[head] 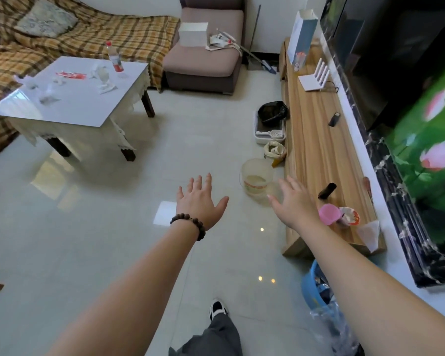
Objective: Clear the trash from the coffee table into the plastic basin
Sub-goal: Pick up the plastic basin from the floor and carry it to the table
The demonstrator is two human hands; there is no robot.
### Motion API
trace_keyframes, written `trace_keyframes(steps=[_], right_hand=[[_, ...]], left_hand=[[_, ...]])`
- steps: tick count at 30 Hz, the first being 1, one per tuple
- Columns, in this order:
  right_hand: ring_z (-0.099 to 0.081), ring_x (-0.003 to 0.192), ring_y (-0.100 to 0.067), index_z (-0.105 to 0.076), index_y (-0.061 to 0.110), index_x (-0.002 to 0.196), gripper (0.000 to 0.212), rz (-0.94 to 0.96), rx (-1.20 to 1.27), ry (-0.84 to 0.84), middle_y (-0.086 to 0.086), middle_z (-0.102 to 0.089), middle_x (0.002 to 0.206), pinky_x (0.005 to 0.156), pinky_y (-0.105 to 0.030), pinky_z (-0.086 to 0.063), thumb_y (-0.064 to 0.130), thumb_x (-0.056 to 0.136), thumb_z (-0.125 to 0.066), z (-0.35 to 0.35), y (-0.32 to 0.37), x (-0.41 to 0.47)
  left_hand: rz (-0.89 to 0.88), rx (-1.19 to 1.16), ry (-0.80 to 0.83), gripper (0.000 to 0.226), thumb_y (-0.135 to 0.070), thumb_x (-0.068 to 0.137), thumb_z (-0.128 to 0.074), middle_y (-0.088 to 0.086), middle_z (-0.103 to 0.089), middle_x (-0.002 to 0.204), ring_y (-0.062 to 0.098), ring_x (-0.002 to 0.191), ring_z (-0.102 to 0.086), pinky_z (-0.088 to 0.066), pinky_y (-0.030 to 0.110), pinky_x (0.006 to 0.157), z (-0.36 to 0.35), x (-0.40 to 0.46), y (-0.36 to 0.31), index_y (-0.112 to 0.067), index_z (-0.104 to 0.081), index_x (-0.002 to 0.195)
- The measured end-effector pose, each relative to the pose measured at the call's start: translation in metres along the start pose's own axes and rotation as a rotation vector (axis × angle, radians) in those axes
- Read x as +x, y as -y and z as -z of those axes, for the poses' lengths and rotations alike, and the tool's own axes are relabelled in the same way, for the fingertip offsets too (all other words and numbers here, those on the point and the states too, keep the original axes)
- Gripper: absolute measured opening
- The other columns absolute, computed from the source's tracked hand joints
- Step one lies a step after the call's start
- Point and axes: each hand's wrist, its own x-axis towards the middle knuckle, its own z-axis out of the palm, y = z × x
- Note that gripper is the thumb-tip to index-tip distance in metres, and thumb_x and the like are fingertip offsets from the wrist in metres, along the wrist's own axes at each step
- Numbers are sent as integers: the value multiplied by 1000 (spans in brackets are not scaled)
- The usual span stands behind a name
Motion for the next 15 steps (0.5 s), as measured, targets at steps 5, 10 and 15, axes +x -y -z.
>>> trace_keyframes(steps=[5, 10, 15], right_hand=[[-17, 146, -26, -29, 17, 147, 61, -41, 11, 8, -9, -21, 158, 118, -41, -17, 45, 94, -43, 8, 8, 75], [-18, 145, -26, -29, 20, 146, 60, -93, 14, 10, -11, -24, 157, 116, -39, -17, 45, 93, -44, 7, -7, 141], [-17, 145, -26, -26, 22, 147, 62, -136, 23, 29, -9, -20, 158, 117, -42, -18, 47, 93, -42, 2, -40, 221]], left_hand=[[-43, 6, 28, 82, -65, 88, -28, 7, -18, 163, 24, 150, -10, -6, 48, 119, 12, 86, -8, -20, -7, 154], [-80, 15, 72, 83, -65, 88, -28, 8, -18, 163, 26, 150, -10, -6, 48, 119, 10, 161, -21, -20, -6, 154], [-98, 32, 91, 83, -65, 88, -28, 9, -19, 162, 26, 150, -10, -5, 48, 119, -7, 245, -42, -20, -6, 154]])
